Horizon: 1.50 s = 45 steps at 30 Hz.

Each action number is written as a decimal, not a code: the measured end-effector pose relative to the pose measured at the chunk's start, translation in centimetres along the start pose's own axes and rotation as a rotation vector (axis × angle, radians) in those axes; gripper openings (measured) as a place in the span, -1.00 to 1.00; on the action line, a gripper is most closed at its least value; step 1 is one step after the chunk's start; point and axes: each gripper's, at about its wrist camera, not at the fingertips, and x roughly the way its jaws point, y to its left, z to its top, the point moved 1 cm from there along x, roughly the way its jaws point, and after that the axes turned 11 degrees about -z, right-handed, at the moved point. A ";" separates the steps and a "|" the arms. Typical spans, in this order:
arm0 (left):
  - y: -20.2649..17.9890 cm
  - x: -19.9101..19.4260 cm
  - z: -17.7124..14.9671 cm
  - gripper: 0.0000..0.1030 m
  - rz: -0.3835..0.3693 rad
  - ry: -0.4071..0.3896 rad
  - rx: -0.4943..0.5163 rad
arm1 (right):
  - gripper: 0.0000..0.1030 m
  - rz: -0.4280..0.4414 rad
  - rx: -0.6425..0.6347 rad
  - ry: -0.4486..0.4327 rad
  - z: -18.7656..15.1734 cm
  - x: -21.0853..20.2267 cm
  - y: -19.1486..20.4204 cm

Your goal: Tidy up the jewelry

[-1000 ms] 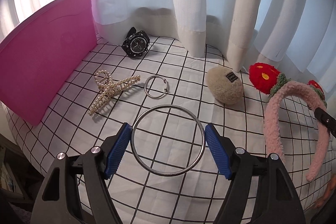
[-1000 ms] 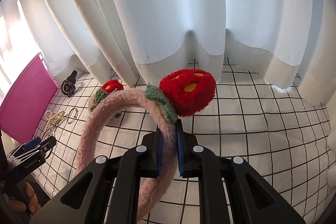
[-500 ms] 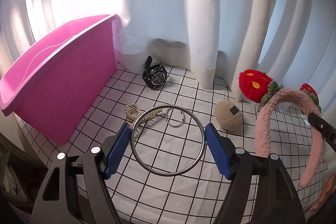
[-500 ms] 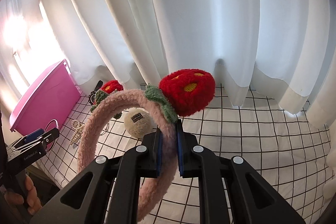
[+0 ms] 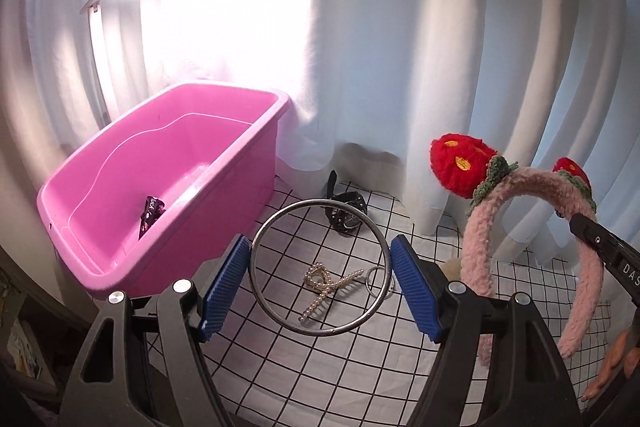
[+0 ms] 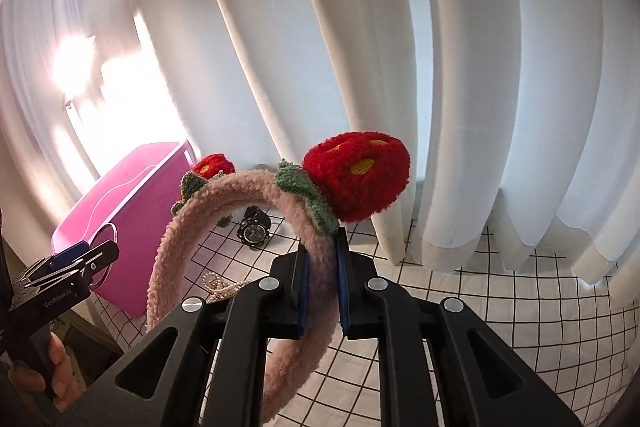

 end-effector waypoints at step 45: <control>29.0 6.0 6.9 0.37 0.282 0.216 -0.253 | -0.78 0.151 -0.497 0.295 7.6 20.1 38.8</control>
